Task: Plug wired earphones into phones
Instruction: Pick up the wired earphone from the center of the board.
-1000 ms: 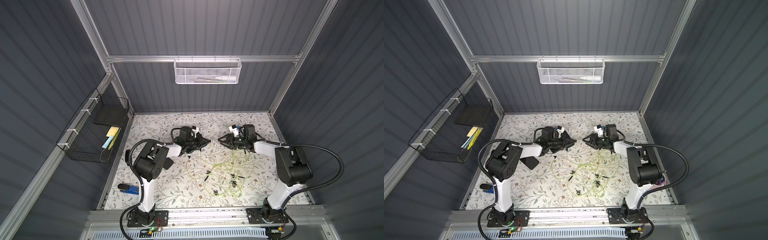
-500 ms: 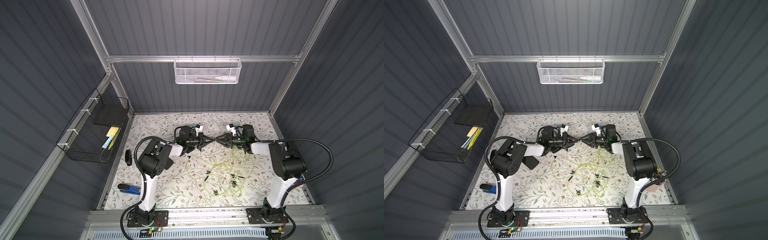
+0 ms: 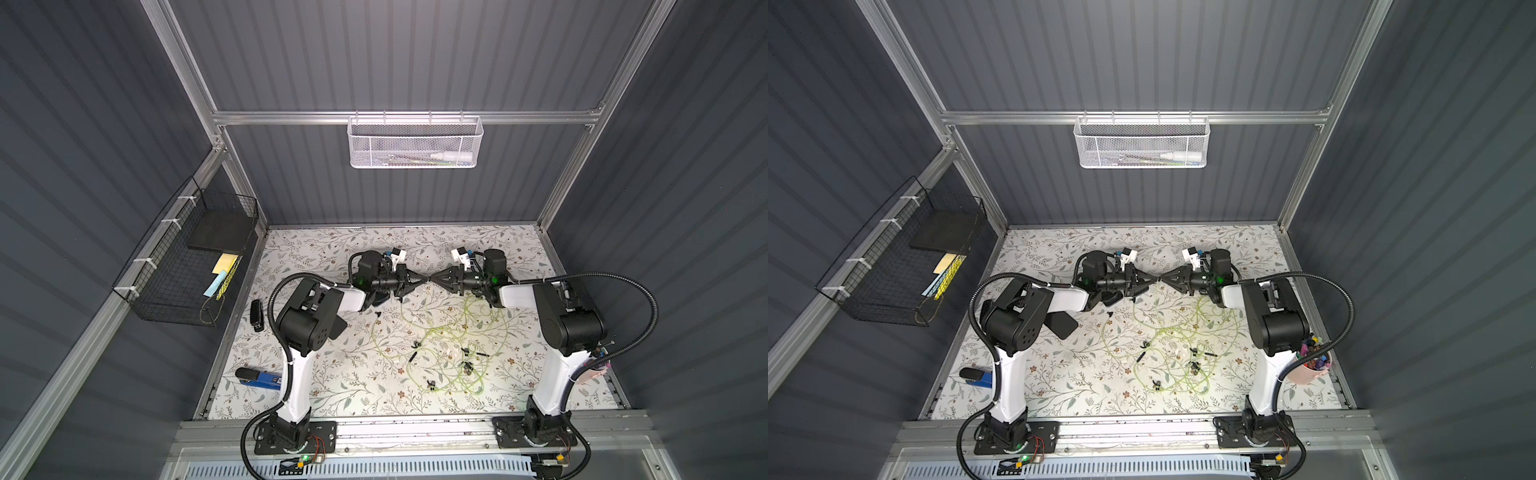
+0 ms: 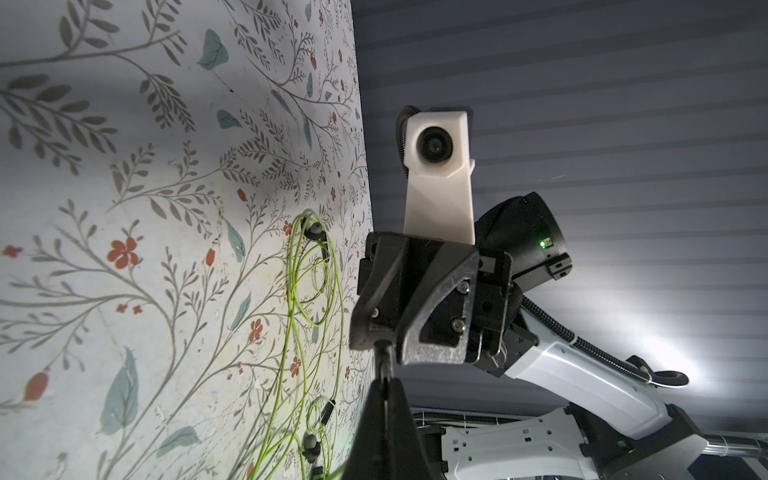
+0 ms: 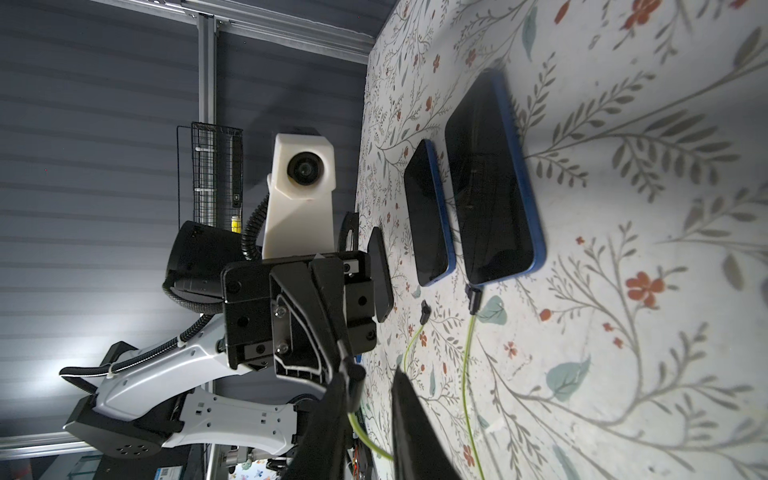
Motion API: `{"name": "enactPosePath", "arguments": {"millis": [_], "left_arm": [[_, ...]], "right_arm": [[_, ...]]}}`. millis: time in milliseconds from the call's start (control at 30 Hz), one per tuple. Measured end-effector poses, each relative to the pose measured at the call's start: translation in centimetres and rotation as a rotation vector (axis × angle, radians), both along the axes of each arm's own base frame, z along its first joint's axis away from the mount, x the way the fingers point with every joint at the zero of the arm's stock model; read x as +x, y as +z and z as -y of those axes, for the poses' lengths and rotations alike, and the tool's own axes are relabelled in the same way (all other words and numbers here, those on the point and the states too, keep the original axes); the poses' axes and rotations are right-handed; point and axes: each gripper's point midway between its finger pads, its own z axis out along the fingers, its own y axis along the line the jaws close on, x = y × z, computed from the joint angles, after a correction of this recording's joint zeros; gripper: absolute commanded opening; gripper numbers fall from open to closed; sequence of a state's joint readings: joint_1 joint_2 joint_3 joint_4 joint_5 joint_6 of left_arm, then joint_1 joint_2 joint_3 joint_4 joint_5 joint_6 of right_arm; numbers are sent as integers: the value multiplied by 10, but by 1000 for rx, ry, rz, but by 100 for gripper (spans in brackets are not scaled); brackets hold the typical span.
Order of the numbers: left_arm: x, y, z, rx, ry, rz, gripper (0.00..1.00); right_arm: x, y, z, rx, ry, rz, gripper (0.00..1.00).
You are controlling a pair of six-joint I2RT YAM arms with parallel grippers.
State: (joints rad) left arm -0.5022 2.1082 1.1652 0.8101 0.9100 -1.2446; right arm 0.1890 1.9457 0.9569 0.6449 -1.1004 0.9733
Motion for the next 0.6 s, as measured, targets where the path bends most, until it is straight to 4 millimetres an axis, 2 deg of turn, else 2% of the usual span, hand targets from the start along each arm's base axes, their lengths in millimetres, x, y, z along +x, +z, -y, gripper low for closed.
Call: {"name": "enactPosePath", "arguments": {"millis": [200, 300, 467, 600], "left_arm": [[0, 0, 0, 0, 1, -6, 0], [0, 0, 0, -1, 3, -4, 0], [1, 1, 1, -2, 10, 0, 0], [3, 1, 0, -1, 16, 2, 0]], "right_arm": [[-1, 3, -8, 18, 10, 5, 21], [-1, 4, -10, 25, 13, 6, 15], [1, 4, -11, 31, 7, 1, 13], [2, 5, -11, 33, 2, -2, 6]]}}
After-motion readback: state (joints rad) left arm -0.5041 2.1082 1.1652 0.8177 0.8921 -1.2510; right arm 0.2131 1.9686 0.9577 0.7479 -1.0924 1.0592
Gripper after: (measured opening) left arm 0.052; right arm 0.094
